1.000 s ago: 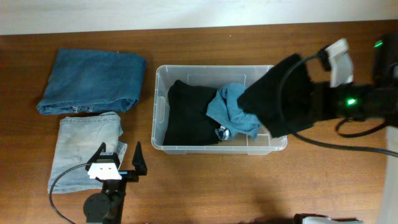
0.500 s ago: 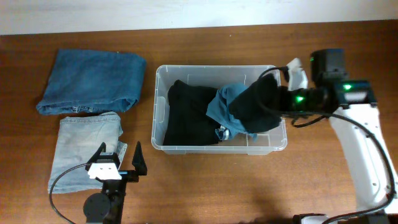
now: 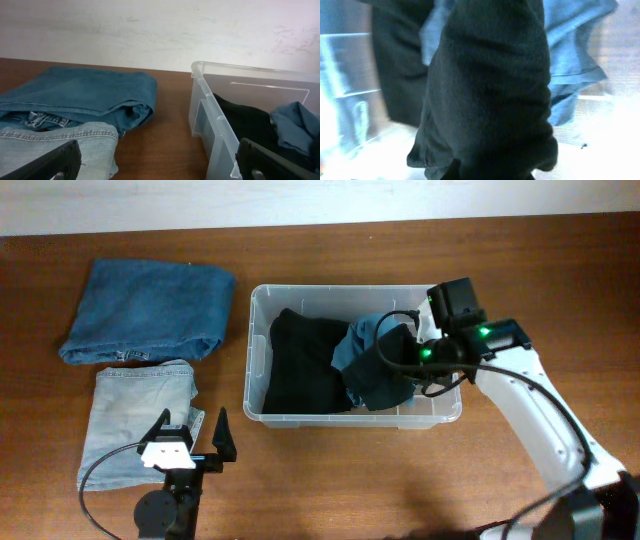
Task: Pack container
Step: 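Carry the dark green garment left into the container's right side, then lower the garment beside the denim and open the right gripper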
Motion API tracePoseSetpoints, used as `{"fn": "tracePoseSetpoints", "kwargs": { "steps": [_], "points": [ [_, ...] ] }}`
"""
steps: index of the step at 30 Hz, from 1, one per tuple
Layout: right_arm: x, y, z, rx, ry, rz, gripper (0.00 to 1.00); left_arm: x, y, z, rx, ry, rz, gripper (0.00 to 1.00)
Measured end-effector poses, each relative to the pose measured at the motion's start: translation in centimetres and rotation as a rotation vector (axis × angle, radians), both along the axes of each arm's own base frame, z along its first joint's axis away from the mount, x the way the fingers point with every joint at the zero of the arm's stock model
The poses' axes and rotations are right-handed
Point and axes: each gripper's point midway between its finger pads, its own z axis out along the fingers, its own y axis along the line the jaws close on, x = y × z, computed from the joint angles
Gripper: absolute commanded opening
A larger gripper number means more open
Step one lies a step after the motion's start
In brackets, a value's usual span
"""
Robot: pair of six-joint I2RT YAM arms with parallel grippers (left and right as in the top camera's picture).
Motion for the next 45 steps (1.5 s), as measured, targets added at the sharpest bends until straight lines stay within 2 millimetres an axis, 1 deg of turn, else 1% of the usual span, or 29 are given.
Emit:
{"fn": "tracePoseSetpoints", "kwargs": {
  "steps": [2,5,6,7,9,10,11,17,19,21,22,23,24,25,27,28,29,30,32,35,37,39,40,43,45],
  "points": [
    [0.2,-0.5,-1.4,-0.036,0.033,-0.015,0.15,0.0,0.0,0.0,0.000,0.000,0.000,0.99],
    [0.1,-1.8,-3.3,-0.121,0.078,-0.038,0.27,0.0,0.0,0.0,0.000,0.000,0.000,0.99],
    [-0.1,-2.4,-3.8,-0.159,0.096,-0.049,0.40,0.0,0.0,0.0,0.000,0.000,0.000,0.99],
    [-0.2,-2.9,-4.1,-0.184,0.102,-0.056,0.50,0.0,0.0,0.0,0.000,0.000,0.000,1.00],
    [-0.3,-3.4,-4.2,-0.214,0.102,-0.064,0.57,0.0,0.0,0.0,0.000,0.000,0.000,0.99],
    [-0.3,-3.8,-4.3,-0.237,0.102,-0.069,0.64,0.0,0.0,0.0,0.000,0.000,0.000,0.99],
    [-0.3,-4.0,-4.3,-0.245,0.100,-0.068,0.67,0.0,0.0,0.0,0.000,0.000,0.000,0.99],
    [-0.7,-5.3,-4.4,-0.325,0.110,-0.060,0.66,0.0,0.0,0.0,0.000,0.000,0.000,0.99],
    [-1.0,-5.7,-3.9,-0.351,0.120,-0.050,0.66,0.0,0.0,0.0,0.000,0.000,0.000,0.99],
    [-0.7,-6.0,-2.7,-0.371,0.110,-0.049,0.62,0.0,0.0,0.0,0.000,0.000,0.000,1.00],
    [-0.2,-6.0,-2.0,-0.374,0.093,-0.051,0.58,0.0,0.0,0.0,0.000,0.000,0.000,0.99],
    [0.6,-6.1,-1.0,-0.379,0.062,-0.052,0.51,0.0,0.0,0.0,0.000,0.000,0.000,0.99],
    [1.0,-6.0,-0.4,-0.376,0.045,-0.057,0.45,0.0,0.0,0.0,0.000,0.000,0.000,0.99],
    [1.7,-6.0,0.3,-0.376,0.018,-0.061,0.36,0.0,0.0,0.0,0.000,0.000,0.000,0.99],
    [2.5,-5.9,1.0,-0.374,-0.016,-0.067,0.18,0.0,0.0,0.0,0.000,0.000,0.000,0.99],
    [2.7,-5.9,1.1,-0.376,-0.027,-0.066,0.12,0.0,0.0,0.0,0.000,0.000,0.000,0.99],
    [2.7,-5.9,1.1,-0.378,-0.027,-0.065,0.07,0.0,0.0,0.0,0.000,0.000,0.000,1.00],
    [2.7,-6.0,1.1,-0.379,-0.027,-0.069,0.04,0.0,0.0,0.0,0.000,0.000,0.000,0.99],
    [3.0,-5.9,0.8,-0.379,-0.032,-0.068,0.04,0.0,0.0,0.0,0.000,0.000,0.000,0.99],
    [3.5,-5.8,-0.3,-0.382,-0.018,-0.062,0.04,0.0,0.0,0.0,0.000,0.000,0.000,0.99],
    [3.3,-5.8,-2.0,-0.391,0.028,-0.054,0.04,0.0,0.0,0.0,0.000,0.000,0.000,1.00],
    [3.0,-5.7,-4.5,-0.399,0.102,-0.037,0.04,0.0,0.0,0.0,0.000,0.000,0.000,0.99],
    [2.9,-5.6,-5.4,-0.400,0.127,-0.032,0.04,0.0,0.0,0.0,0.000,0.000,0.000,0.99],
    [1.8,-5.4,-9.0,-0.404,0.235,-0.007,0.04,0.0,0.0,0.0,0.000,0.000,0.000,0.99],
    [1.4,-5.4,-10.4,-0.415,0.274,0.009,0.04,0.0,0.0,0.0,0.000,0.000,0.000,0.99]
  ]
}}
